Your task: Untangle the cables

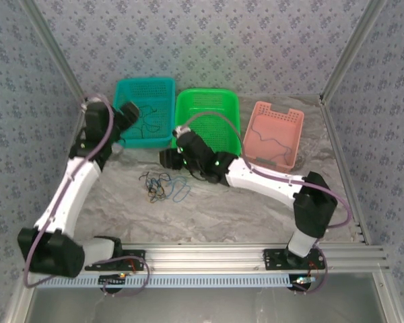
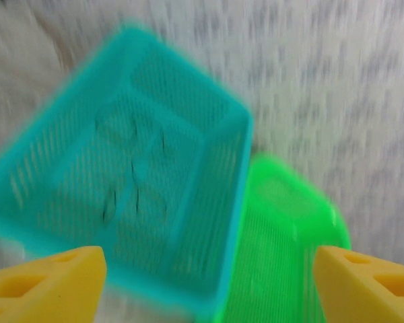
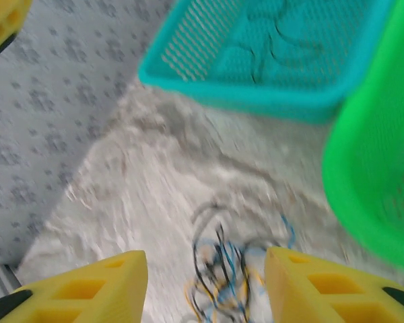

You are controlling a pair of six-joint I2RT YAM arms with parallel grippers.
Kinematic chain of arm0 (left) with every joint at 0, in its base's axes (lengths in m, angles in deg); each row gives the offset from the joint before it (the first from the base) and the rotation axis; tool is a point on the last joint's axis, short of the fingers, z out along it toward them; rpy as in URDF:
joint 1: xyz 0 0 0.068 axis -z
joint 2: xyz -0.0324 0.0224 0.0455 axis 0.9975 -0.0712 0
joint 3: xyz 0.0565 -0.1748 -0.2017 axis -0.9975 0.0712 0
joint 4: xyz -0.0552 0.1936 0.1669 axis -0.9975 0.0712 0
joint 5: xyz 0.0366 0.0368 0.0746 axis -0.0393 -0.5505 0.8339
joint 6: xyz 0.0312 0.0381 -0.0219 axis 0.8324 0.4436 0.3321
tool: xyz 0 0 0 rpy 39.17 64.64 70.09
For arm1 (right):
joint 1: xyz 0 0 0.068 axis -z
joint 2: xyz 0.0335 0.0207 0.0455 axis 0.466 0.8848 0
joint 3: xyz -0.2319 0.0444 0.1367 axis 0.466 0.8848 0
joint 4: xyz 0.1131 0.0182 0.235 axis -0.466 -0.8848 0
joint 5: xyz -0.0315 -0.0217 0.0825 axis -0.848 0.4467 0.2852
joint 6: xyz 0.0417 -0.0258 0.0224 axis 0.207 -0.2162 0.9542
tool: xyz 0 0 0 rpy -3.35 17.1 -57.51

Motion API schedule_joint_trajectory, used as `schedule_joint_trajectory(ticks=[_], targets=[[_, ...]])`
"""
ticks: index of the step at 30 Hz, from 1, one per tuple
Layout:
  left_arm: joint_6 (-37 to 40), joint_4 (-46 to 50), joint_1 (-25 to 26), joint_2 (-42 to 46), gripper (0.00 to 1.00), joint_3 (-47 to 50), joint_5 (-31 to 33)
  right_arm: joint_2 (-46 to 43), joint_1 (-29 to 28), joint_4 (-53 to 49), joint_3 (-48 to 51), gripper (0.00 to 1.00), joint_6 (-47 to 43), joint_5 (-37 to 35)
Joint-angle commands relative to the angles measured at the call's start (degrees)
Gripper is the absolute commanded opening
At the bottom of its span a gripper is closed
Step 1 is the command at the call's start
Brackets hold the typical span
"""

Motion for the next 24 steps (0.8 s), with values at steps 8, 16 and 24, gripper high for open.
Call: schedule_joint_trajectory(ticks=[8, 16, 24], targets=[[-10.30, 16.47, 20.76, 18.17, 0.59, 27.38, 5.26, 7.82, -2.22, 4.16, 13.07, 0.49, 9.41, -1.83], [-10.84, 12.59, 22.21, 13.43, 0.63, 30.93, 4.74, 12.42, -2.30, 3.28, 11.95, 0.45, 13.16, -3.26], [-10.32, 9.90, 21.78, 9.17, 0.61, 31.01, 7.14, 7.68, -2.71, 2.02, 15.25, 0.49, 13.38, -6.29]])
